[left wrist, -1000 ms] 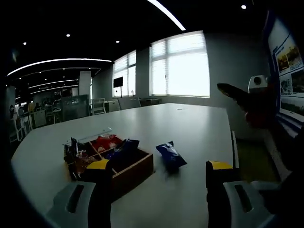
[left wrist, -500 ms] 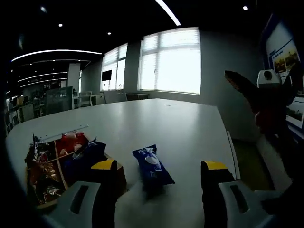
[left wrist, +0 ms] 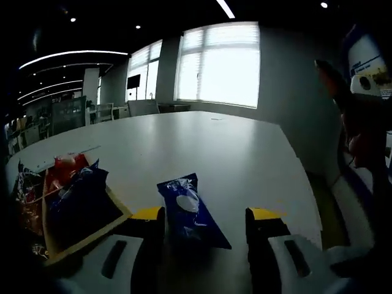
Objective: Pick up the scattered marshmallows, QQ candies, Oreo cookies, and mixed nuts on the table and sort them into separate containers
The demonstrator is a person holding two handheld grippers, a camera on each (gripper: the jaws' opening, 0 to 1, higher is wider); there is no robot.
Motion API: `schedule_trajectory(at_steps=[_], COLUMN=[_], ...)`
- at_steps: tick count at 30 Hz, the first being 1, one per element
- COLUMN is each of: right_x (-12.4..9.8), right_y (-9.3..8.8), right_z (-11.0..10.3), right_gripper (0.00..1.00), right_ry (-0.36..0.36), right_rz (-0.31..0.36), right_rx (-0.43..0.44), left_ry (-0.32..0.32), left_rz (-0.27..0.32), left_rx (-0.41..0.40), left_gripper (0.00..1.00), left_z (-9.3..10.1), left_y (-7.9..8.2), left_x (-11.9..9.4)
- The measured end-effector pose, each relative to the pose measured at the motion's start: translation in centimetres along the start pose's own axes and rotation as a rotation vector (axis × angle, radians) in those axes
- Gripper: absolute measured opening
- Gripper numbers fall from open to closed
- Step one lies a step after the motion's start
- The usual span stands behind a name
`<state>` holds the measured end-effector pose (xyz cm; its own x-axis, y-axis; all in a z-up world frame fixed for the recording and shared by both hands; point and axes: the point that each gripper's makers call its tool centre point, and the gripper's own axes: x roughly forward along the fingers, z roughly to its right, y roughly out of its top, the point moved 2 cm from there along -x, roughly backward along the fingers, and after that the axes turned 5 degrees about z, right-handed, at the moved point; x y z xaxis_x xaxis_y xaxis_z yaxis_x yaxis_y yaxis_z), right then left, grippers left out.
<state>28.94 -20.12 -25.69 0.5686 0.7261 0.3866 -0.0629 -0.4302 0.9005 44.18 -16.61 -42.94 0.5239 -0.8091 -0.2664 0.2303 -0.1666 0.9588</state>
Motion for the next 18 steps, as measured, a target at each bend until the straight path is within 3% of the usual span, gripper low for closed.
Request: schedule_trajectory(at_steps=[7,18], right_x=[0.0,0.2], right_y=[0.0,0.1], right_z=[0.0,0.0], right_gripper=[0.90,0.90], right_ry=[0.001,0.004], right_rz=[-0.004,-0.009], right_rx=[0.007,0.014], left_ry=[0.013,0.037], left_rz=[-0.068,-0.042], left_rx=[-0.016,-0.014], left_gripper=[0.49,0.36], left_z=[-0.1,-0.9], left_y=[-1.5,-1.7], left_x=[0.7,0.3])
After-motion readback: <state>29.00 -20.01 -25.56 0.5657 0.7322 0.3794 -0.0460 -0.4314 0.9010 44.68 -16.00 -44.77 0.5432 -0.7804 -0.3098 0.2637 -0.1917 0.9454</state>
